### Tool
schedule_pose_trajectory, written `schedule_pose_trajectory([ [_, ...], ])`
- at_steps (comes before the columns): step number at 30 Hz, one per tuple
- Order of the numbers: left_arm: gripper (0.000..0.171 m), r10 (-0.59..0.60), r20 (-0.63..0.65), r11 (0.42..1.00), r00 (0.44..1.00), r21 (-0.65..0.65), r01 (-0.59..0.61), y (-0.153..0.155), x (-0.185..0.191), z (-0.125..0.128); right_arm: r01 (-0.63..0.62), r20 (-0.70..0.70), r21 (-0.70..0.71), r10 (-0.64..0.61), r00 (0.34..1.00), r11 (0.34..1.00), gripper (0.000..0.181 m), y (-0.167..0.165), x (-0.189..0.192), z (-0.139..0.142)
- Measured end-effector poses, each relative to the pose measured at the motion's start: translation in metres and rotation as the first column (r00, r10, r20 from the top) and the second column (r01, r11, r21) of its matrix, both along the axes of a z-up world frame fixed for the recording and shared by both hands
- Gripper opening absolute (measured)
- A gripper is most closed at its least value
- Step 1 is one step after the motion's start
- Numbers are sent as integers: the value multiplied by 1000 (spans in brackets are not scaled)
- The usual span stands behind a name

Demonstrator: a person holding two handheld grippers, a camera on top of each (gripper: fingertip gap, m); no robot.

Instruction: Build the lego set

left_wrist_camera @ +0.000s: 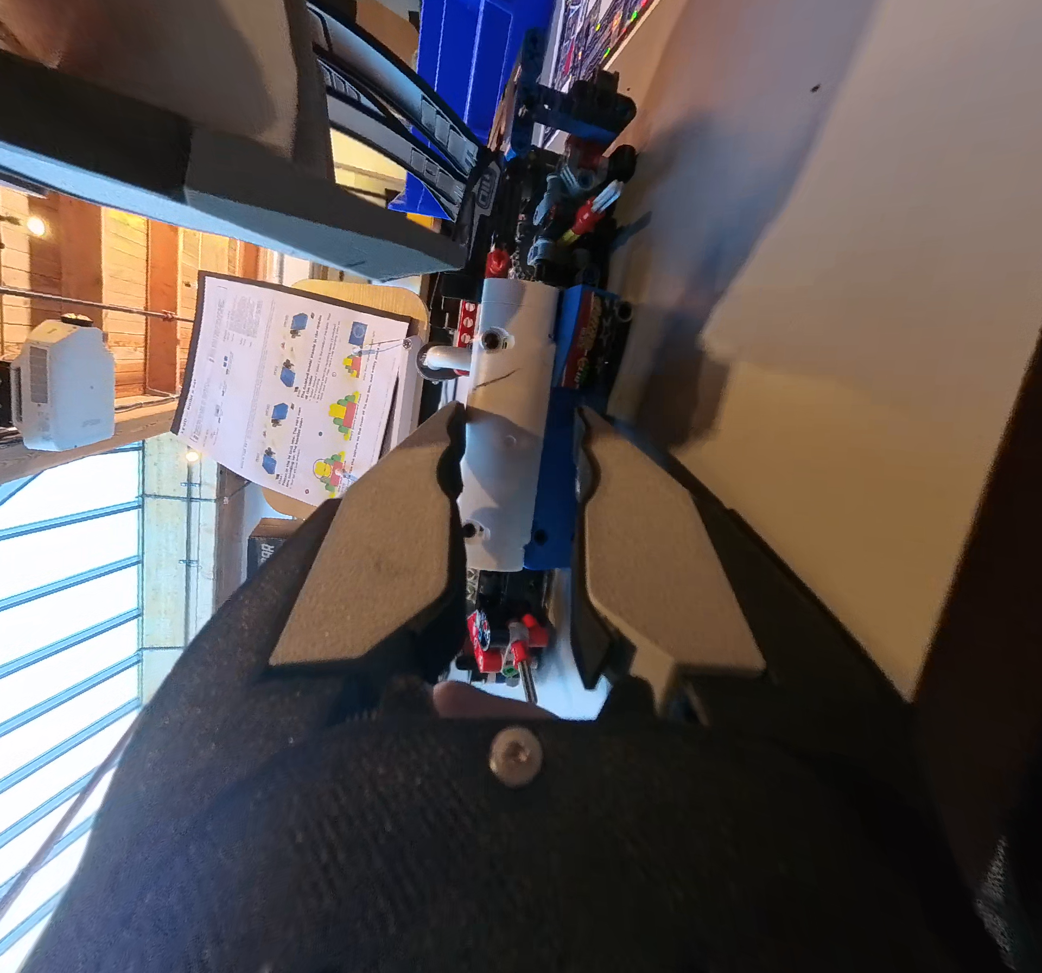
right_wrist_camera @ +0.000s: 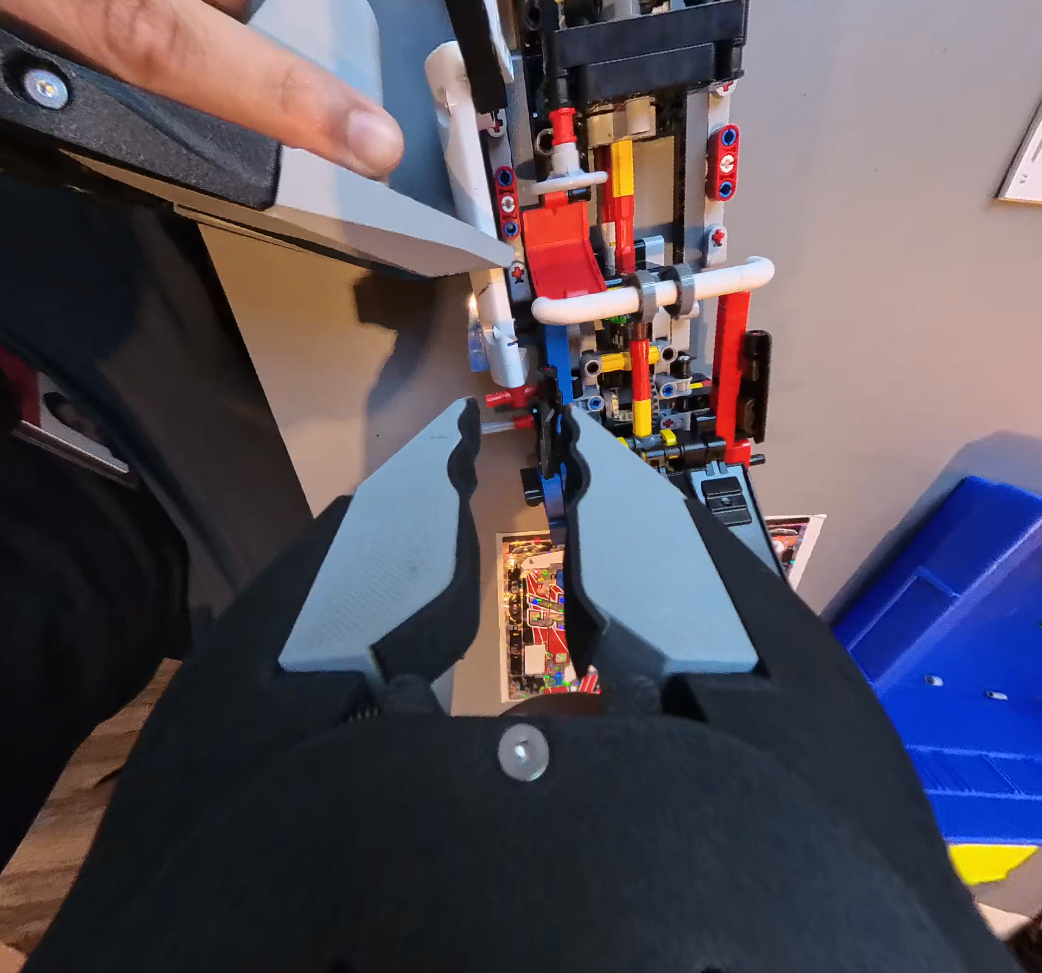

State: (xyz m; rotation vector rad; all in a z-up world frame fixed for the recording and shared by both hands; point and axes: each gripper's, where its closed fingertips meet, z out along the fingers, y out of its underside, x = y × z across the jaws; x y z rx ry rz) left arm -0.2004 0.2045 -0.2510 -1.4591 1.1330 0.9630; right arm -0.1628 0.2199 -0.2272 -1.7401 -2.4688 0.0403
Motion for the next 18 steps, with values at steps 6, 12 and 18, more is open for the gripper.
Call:
schedule_pose_trajectory([
  [6, 31, 0, 23, 1000, 1000, -8, 0, -3, 1, 3, 19, 30, -78, -16, 999, 997, 40, -3, 5, -13],
  [12, 33, 17, 37, 999, 999, -34, -16, -3, 1, 2, -40, -17, -64, 39, 999, 997, 49, -2, 4, -21],
  [18, 24, 14, 120, 996, 993, -88, -4, -6, 4, 6, -61, -70, -24, 60, 996, 998, 46, 1, 8, -25],
])
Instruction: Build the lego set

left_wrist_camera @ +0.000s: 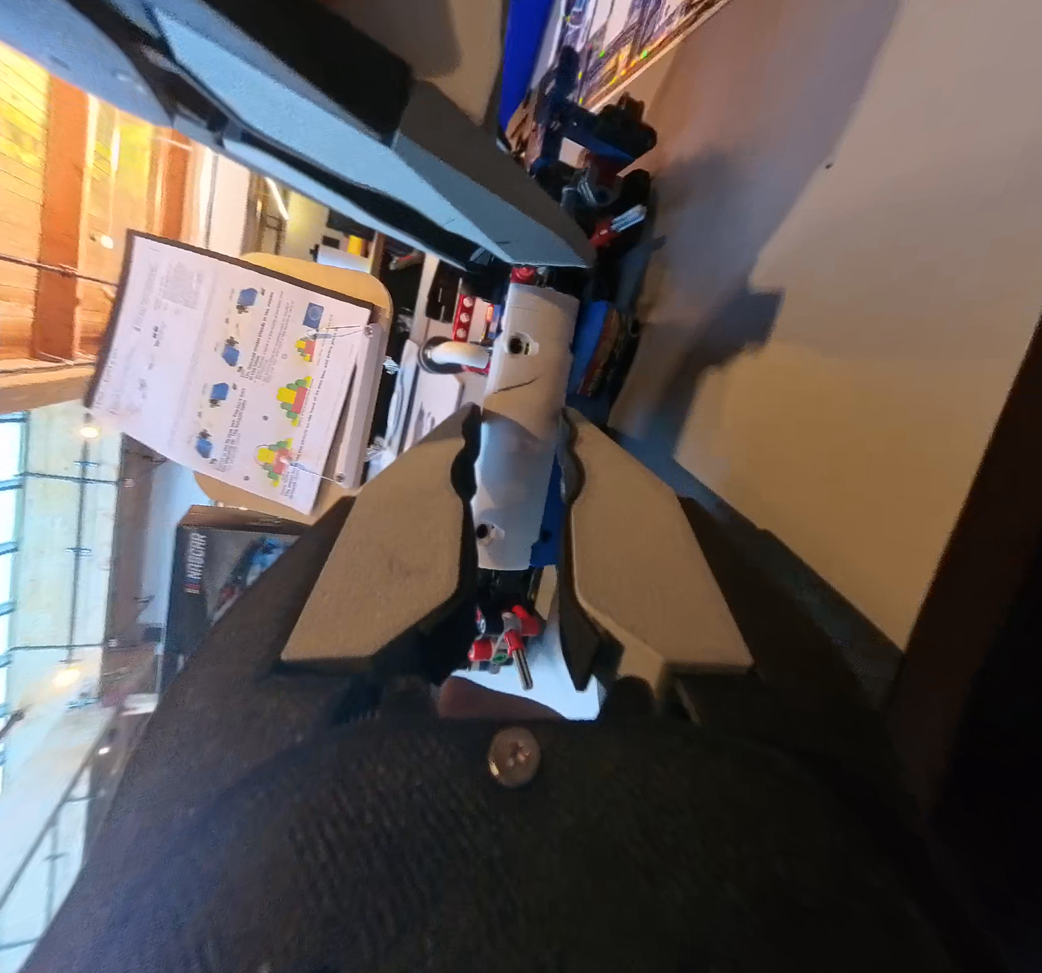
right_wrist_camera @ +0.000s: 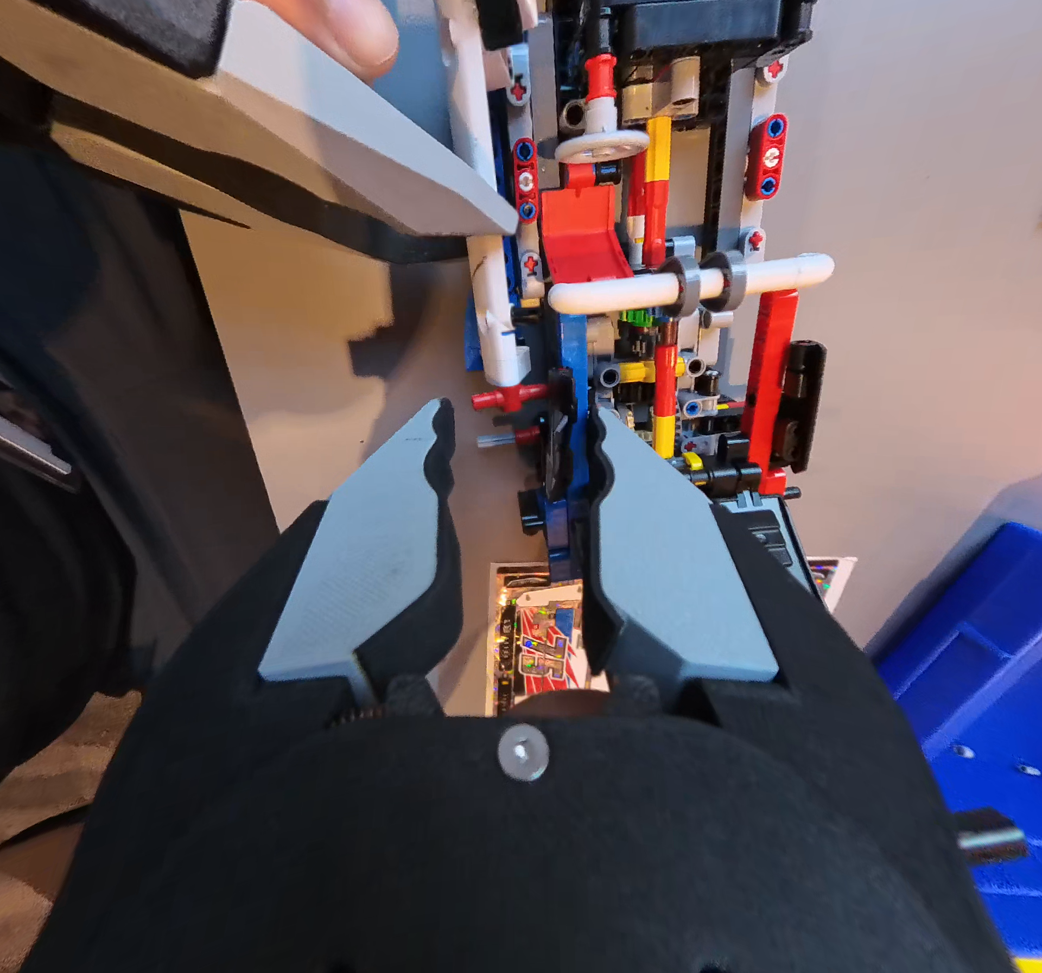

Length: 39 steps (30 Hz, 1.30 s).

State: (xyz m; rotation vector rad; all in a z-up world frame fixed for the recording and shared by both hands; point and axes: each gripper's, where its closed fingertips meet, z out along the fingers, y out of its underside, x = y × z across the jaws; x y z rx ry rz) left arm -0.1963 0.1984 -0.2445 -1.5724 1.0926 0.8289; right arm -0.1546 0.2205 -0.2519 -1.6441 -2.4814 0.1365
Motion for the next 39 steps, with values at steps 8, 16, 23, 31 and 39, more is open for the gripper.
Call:
schedule_pose_trajectory([
  [8, 26, -5, 60, 998, 998, -61, 8, 3, 4, 5, 10, -119, 21, -7, 993, 1000, 45, 0, 3, 8],
  [16, 33, 46, 146, 964, 988, -264, -6, 5, 0, -4, 29, -201, -22, -33, 979, 999, 44, -2, 3, 10],
  [23, 33, 71, 163, 940, 984, -340, -11, 10, 0, -10, 29, -261, -29, -36, 965, 999, 42, -2, 3, 11],
  [31, 24, 60, 175, 932, 983, -363, 8, 6, 2, -6, 20, -291, -73, -40, 956, 997, 42, 0, -7, 8],
  [39, 15, 46, 163, 895, 985, -445, 32, -2, 9, -3, 5, -316, -75, -29, 948, 997, 48, -3, 5, 10],
])
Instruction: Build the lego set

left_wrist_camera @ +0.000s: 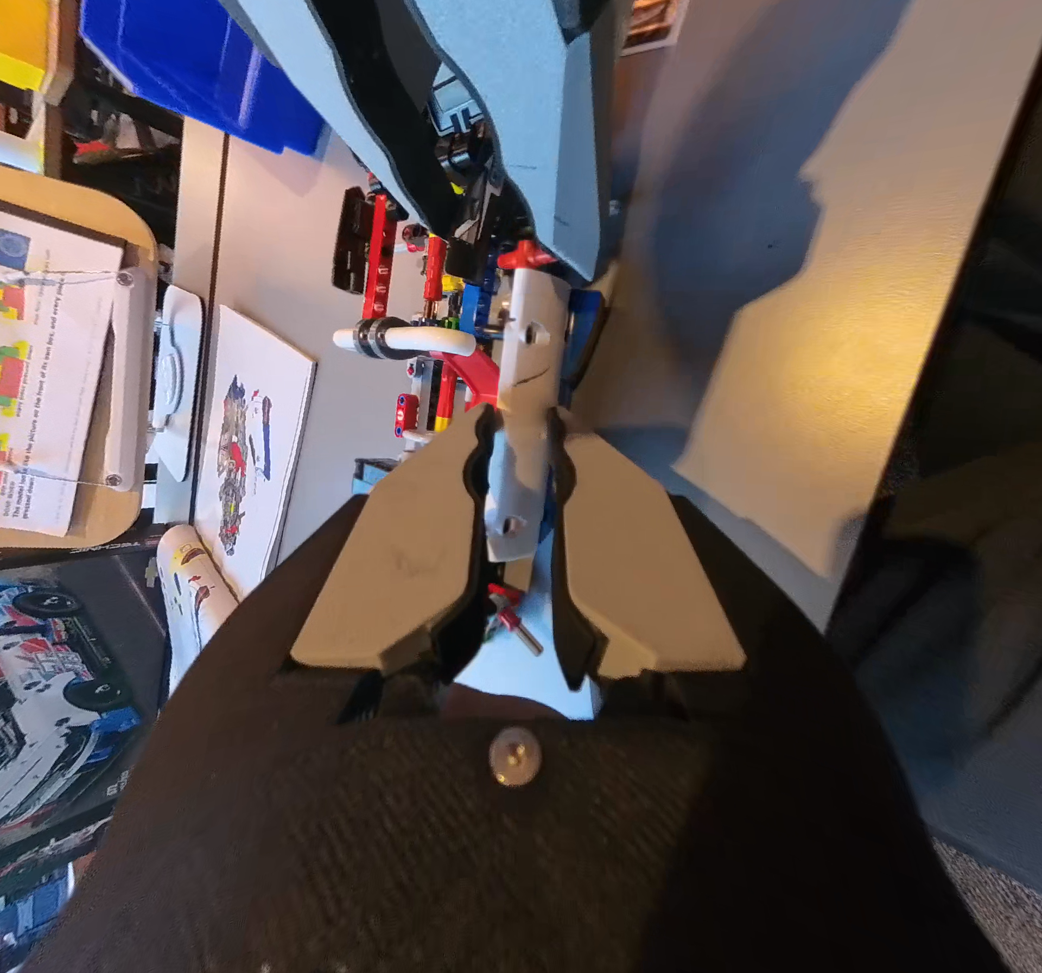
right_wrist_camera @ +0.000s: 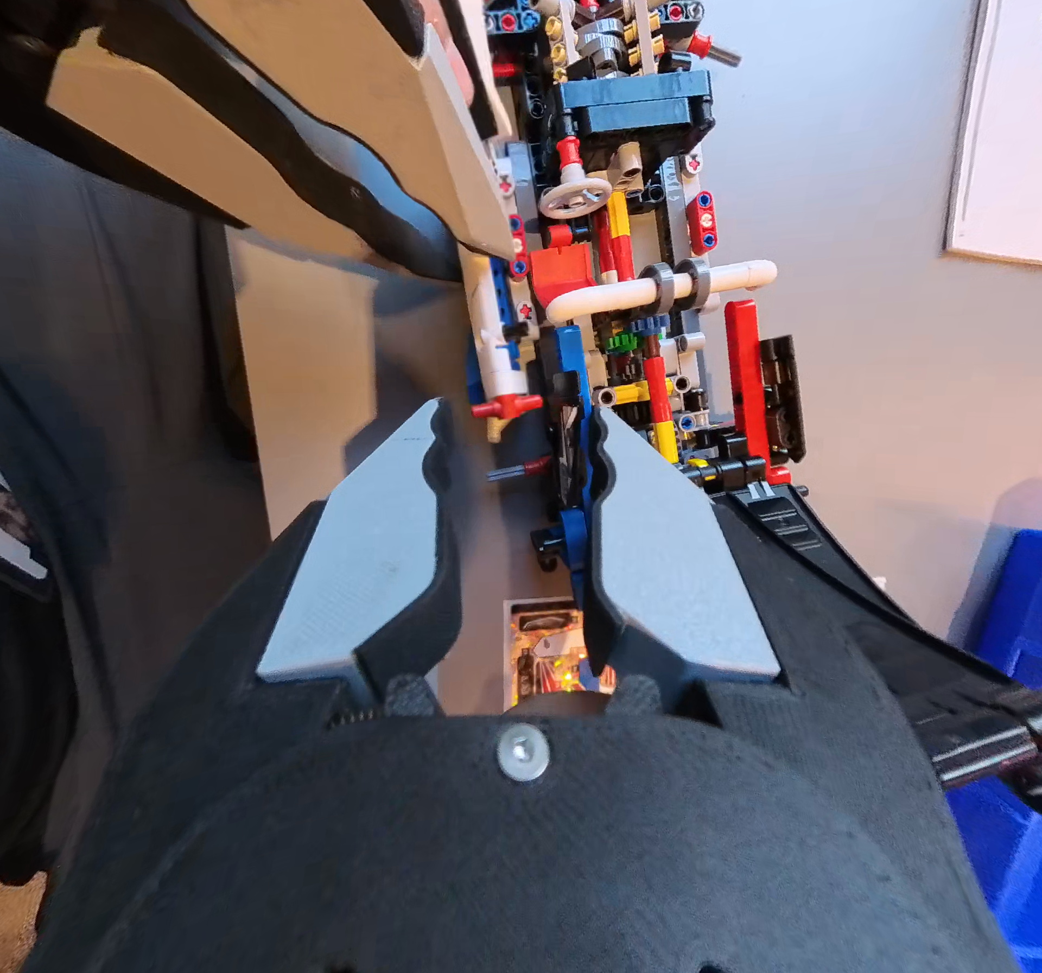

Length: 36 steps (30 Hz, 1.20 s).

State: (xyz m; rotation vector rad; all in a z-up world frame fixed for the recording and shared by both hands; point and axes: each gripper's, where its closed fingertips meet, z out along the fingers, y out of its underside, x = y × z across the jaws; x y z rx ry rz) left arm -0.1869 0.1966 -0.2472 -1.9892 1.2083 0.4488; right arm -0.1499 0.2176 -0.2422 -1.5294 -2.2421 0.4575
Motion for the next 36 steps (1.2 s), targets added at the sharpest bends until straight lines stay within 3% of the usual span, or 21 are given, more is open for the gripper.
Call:
schedule_pose_trajectory([
  [7, 6, -26, -9, 997, 1000, -76, 25, -26, 11, 3, -3, -3, 0, 3, 1000, 1000, 47, -12, 13, 2],
  [15, 1, -19, -44, 998, 999, -63, 16, -61, 16, 14, -10, 1, -3, 10, 1000, 1000, 38, -30, 33, 3],
  [22, 0, -23, 11, 999, 1000, -30, 24, -89, 32, 28, 2, -7, 3, -2, 1000, 1000, 36, -47, 53, 3],
  [36, 0, -7, 84, 1000, 996, -13, 8, -154, 77, 20, 38, -47, 61, -35, 998, 997, 30, -85, 89, 3],
])
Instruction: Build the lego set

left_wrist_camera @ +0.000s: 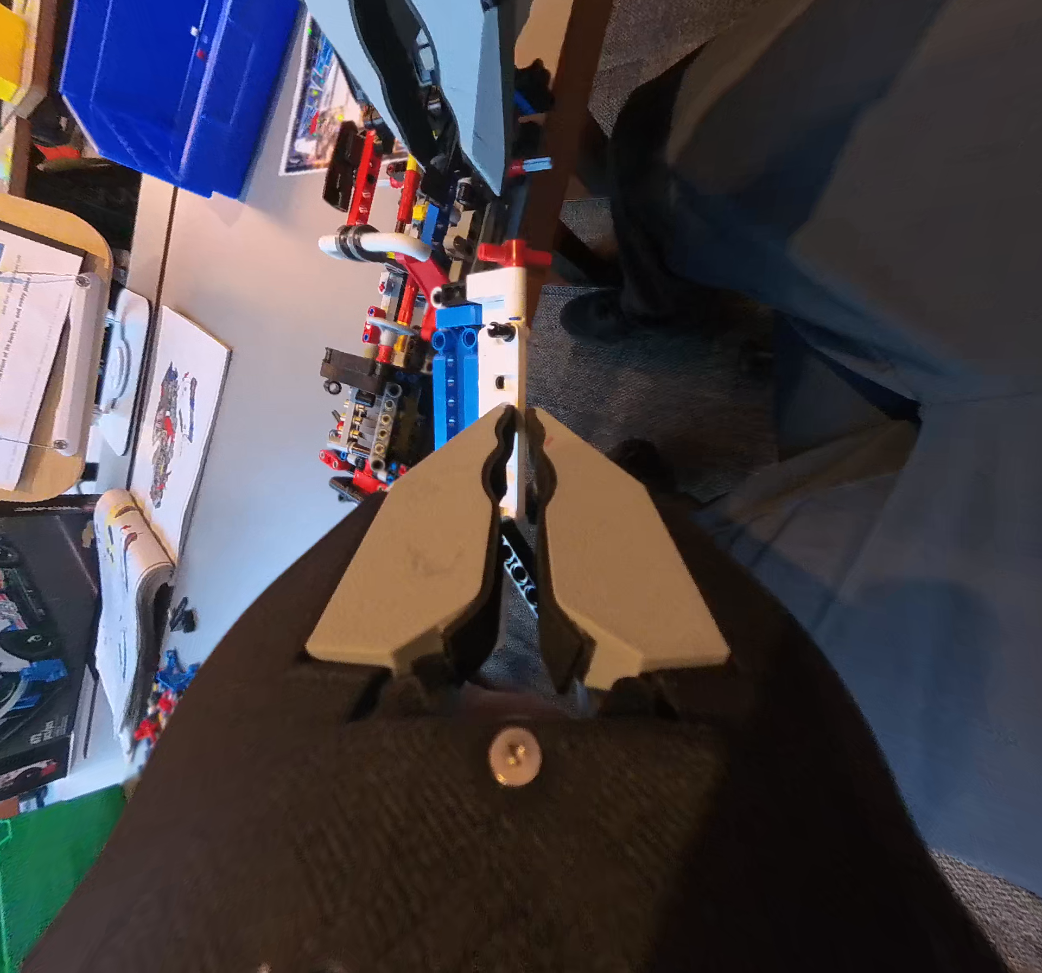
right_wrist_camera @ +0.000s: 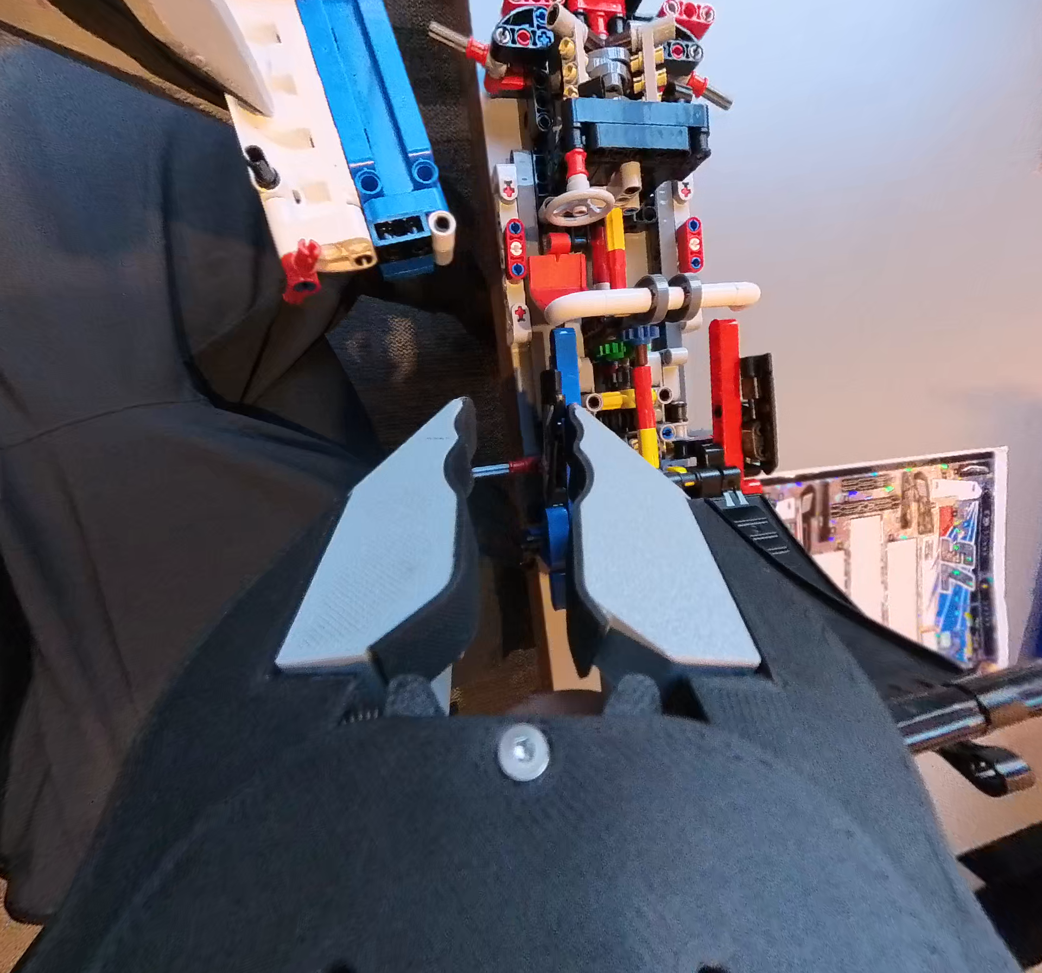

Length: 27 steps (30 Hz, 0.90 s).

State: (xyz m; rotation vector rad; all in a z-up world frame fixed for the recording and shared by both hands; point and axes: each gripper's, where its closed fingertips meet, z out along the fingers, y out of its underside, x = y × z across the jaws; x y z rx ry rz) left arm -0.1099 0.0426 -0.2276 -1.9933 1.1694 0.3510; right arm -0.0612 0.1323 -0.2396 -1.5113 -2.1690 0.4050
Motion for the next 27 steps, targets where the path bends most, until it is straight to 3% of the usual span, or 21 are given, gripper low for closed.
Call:
schedule_pose_trajectory([
  [11, 1, -1, 29, 1000, 1000, -13, 2, -24, 15, -9, 14, -9, 68, -14, 1000, 998, 25, -5, 13, -1],
  [21, 0, -8, 56, 1000, 998, -21, 9, -23, 18, -15, 16, -9, 89, -16, 1000, 996, 13, 0, 19, 0],
  [27, 1, -12, 66, 1000, 998, -26, 13, -21, 19, -20, 34, -29, 87, -32, 999, 996, 16, 4, 18, 0],
])
